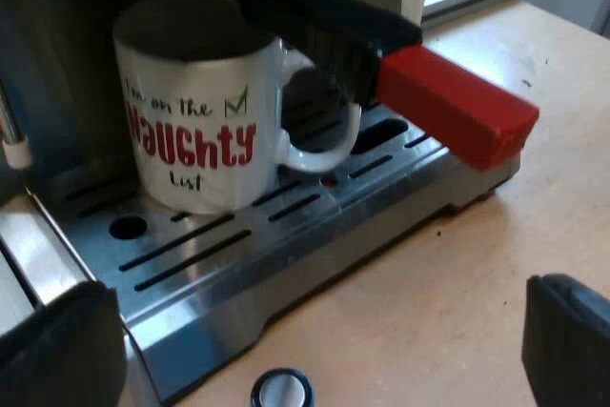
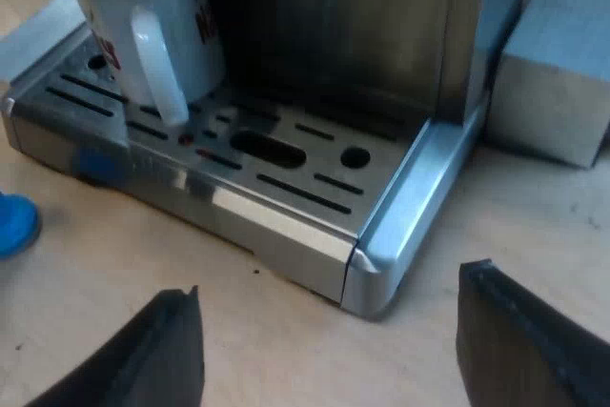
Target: Remove mug from coffee machine
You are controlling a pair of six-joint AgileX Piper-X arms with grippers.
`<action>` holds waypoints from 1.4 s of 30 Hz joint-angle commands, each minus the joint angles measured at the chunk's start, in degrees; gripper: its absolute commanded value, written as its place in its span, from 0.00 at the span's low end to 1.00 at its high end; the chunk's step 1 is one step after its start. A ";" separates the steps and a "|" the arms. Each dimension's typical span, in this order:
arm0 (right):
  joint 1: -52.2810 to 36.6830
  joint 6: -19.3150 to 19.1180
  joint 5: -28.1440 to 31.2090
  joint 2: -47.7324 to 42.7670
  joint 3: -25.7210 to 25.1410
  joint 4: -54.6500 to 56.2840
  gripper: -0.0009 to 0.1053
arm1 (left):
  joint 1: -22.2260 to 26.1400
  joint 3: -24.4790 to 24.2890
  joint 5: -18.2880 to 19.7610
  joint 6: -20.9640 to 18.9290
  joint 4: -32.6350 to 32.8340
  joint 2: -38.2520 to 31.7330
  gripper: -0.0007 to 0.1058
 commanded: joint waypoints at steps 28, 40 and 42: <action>15.14 -0.25 4.27 21.80 17.85 -51.75 0.57 | -0.27 1.38 0.40 0.05 -1.24 0.18 0.81; 16.60 4.70 7.56 45.55 16.29 -77.44 0.57 | -0.27 1.38 0.40 0.05 -1.24 0.18 0.81; 16.60 4.69 7.20 49.50 14.34 -78.69 0.57 | -0.27 1.38 0.40 0.05 -1.24 0.18 0.81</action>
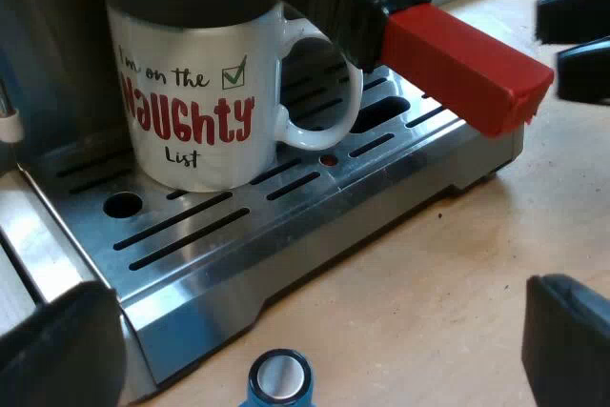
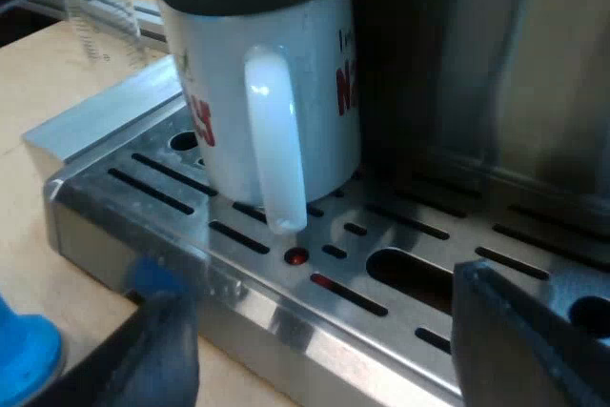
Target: Remove mug from coffee machine
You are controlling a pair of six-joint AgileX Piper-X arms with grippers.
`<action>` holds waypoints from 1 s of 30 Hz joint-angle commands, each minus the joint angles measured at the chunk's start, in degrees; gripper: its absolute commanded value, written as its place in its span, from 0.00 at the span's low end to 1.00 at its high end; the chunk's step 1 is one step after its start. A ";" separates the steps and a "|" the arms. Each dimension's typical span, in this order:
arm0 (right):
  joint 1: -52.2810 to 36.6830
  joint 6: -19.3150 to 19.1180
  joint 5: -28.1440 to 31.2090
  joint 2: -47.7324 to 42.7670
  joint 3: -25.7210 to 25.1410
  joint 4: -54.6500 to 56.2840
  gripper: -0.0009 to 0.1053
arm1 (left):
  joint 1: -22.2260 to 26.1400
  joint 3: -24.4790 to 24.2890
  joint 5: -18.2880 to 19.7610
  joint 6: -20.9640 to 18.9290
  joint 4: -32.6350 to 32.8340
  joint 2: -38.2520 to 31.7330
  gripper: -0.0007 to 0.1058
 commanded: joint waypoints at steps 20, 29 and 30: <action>1.46 0.64 -2.09 23.28 -17.16 -5.79 0.57 | -0.27 -0.09 0.27 0.05 -2.38 0.11 0.81; 1.46 1.13 -0.77 27.47 -20.11 -7.18 0.57 | -0.27 -0.09 0.27 0.05 -2.38 0.11 0.81; 1.46 1.13 -0.77 27.92 -20.55 -7.34 0.57 | -0.27 -0.09 0.27 0.05 -2.38 0.11 0.81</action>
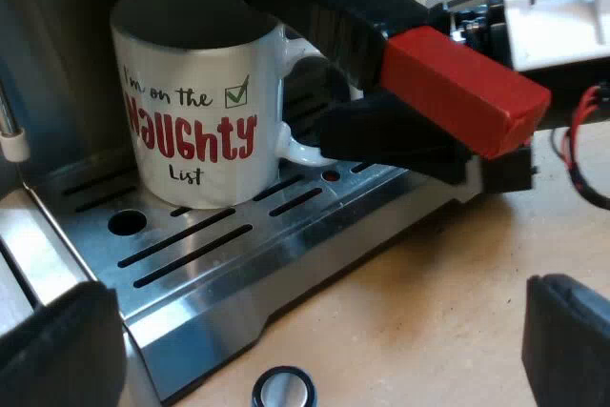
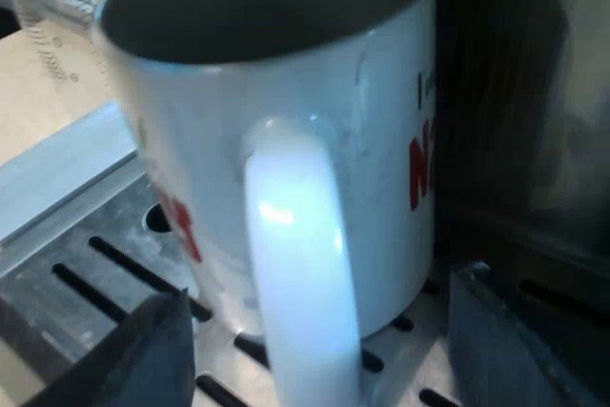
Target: Remove mug from coffee machine
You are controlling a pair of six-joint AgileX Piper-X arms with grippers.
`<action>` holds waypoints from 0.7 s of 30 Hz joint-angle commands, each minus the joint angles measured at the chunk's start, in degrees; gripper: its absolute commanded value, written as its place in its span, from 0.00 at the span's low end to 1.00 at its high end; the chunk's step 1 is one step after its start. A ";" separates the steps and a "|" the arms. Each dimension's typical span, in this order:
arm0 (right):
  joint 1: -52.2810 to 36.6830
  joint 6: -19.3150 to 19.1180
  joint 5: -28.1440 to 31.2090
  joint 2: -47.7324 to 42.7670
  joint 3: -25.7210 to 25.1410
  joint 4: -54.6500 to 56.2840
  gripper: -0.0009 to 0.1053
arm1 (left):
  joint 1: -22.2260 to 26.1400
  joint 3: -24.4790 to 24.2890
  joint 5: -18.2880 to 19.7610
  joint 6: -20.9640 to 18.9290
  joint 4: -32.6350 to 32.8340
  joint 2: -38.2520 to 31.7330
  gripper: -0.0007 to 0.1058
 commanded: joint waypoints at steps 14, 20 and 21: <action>0.13 0.85 1.16 2.02 -2.68 -2.10 0.12 | -0.27 -0.09 0.27 0.05 -1.08 0.11 0.81; 0.13 0.90 1.16 2.02 -2.68 -1.96 0.01 | -0.27 -0.09 0.27 -0.05 -1.08 0.11 0.81; 0.13 0.90 1.16 1.80 -2.68 -1.96 0.01 | -0.27 -0.09 0.27 -0.05 -1.08 0.11 0.81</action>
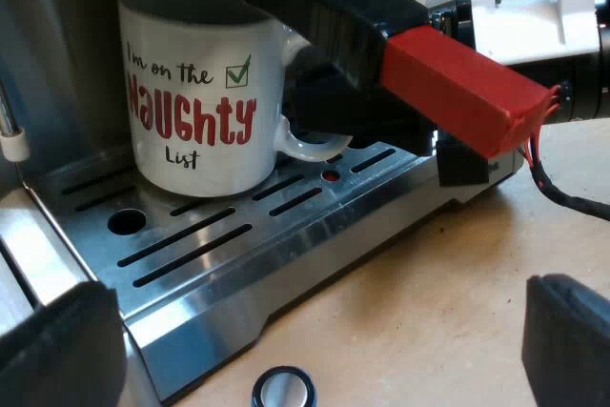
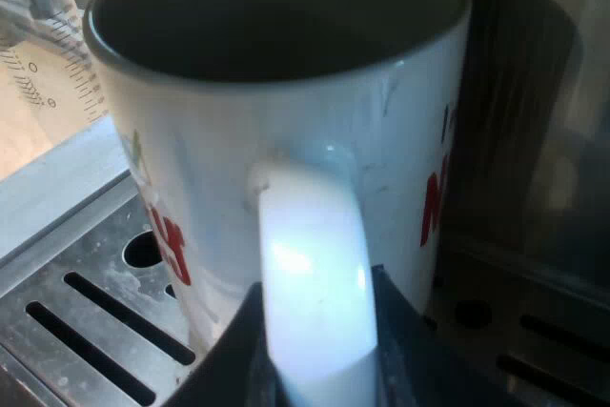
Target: Remove mug from coffee machine
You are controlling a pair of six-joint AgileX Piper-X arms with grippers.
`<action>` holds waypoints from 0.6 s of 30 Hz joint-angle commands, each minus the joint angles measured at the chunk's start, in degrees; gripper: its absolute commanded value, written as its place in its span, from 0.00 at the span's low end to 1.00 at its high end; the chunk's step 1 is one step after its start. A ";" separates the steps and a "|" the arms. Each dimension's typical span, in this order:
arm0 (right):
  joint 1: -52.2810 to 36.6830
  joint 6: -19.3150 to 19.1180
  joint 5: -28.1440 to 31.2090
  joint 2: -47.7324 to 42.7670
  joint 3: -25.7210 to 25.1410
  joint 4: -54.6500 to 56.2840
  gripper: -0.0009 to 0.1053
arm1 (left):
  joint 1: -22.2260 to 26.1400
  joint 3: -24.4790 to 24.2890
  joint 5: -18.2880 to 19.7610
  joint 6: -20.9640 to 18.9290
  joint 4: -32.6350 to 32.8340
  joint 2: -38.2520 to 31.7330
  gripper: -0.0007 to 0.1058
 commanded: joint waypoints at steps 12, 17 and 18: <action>0.13 -0.05 0.77 -9.30 0.86 13.61 0.01 | -0.27 -0.09 3.69 -0.69 -1.08 0.11 0.81; 0.13 -0.05 0.79 -14.19 3.52 16.70 0.01 | -0.27 -0.09 3.70 -0.69 -1.08 0.11 0.81; 0.13 -0.05 0.79 -15.44 4.34 17.07 0.01 | -0.27 -0.09 3.70 -0.69 -1.08 0.11 0.81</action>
